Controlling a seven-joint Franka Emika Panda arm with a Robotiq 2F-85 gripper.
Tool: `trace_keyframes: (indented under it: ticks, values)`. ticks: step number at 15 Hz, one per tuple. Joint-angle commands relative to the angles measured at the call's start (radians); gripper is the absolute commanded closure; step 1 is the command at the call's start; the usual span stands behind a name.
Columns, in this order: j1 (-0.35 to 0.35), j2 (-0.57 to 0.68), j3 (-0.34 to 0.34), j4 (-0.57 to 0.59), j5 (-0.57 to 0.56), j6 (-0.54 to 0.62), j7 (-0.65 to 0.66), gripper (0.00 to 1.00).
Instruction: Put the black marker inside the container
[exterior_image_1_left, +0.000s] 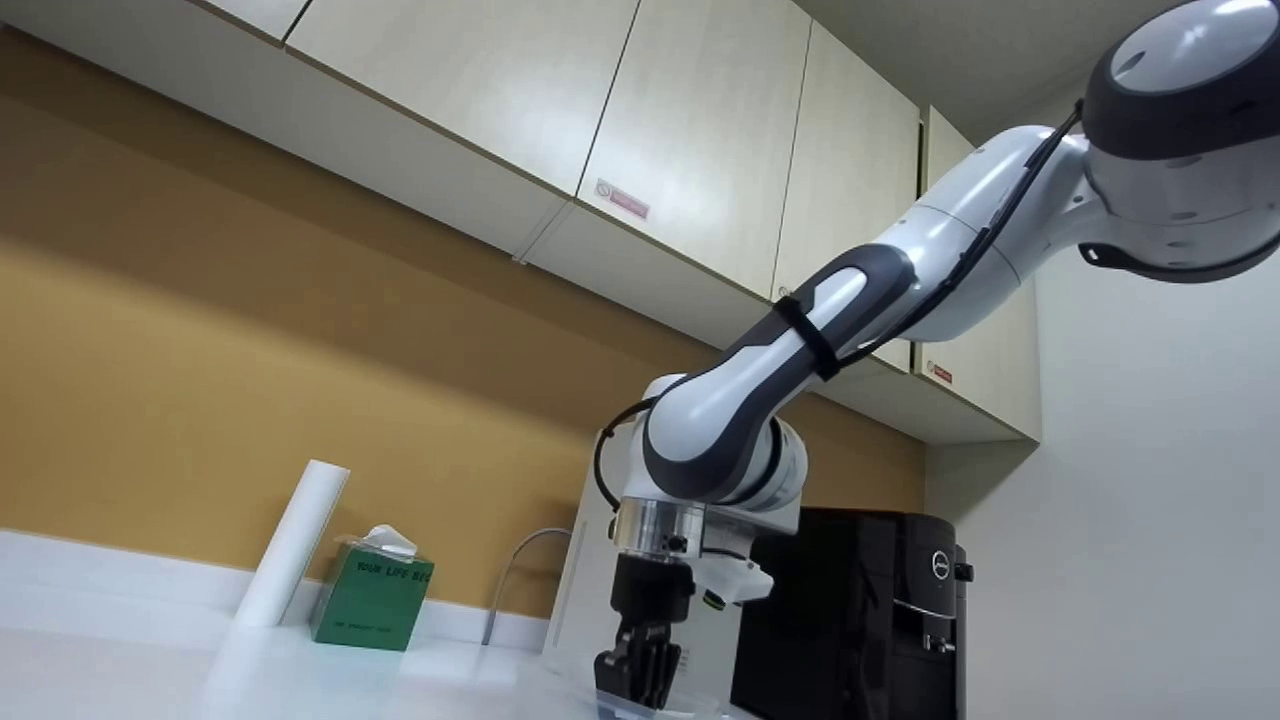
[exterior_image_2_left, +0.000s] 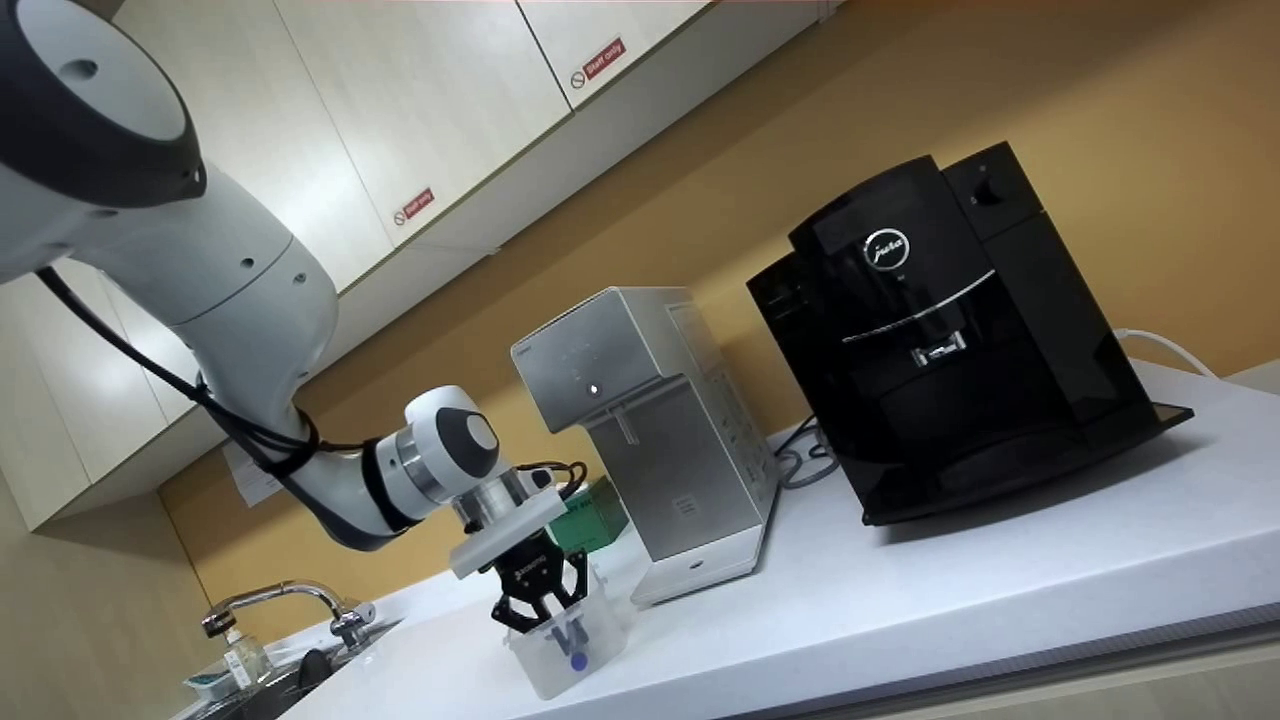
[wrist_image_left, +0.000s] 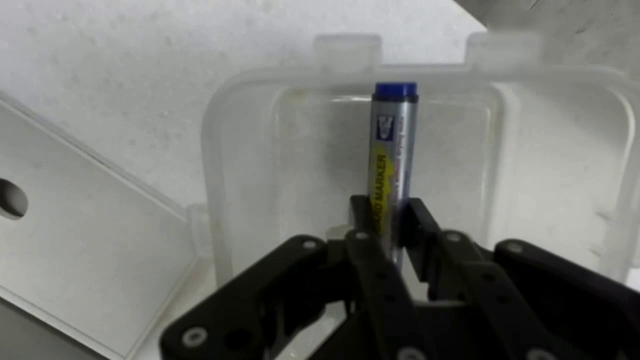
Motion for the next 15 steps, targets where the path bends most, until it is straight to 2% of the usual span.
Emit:
trace_keyframes:
  ticks: [1, 3, 4, 6, 9, 13, 15]
  values:
    - [0.004, 0.016, 0.001, 0.034, -0.006, -0.020, 0.006, 0.95]
    - [0.002, 0.013, 0.002, 0.035, 0.003, -0.017, 0.008, 0.93]
    - [0.001, 0.010, 0.002, 0.036, 0.004, -0.016, 0.008, 0.54]
    - [0.000, 0.008, 0.002, 0.039, 0.007, -0.014, 0.009, 0.48]
    - [-0.003, 0.000, 0.001, 0.044, 0.010, -0.010, 0.012, 0.26]
    - [-0.008, -0.033, -0.002, 0.049, 0.020, -0.003, 0.026, 0.02]
    - [-0.017, -0.064, 0.001, 0.049, 0.040, -0.007, 0.021, 0.00]
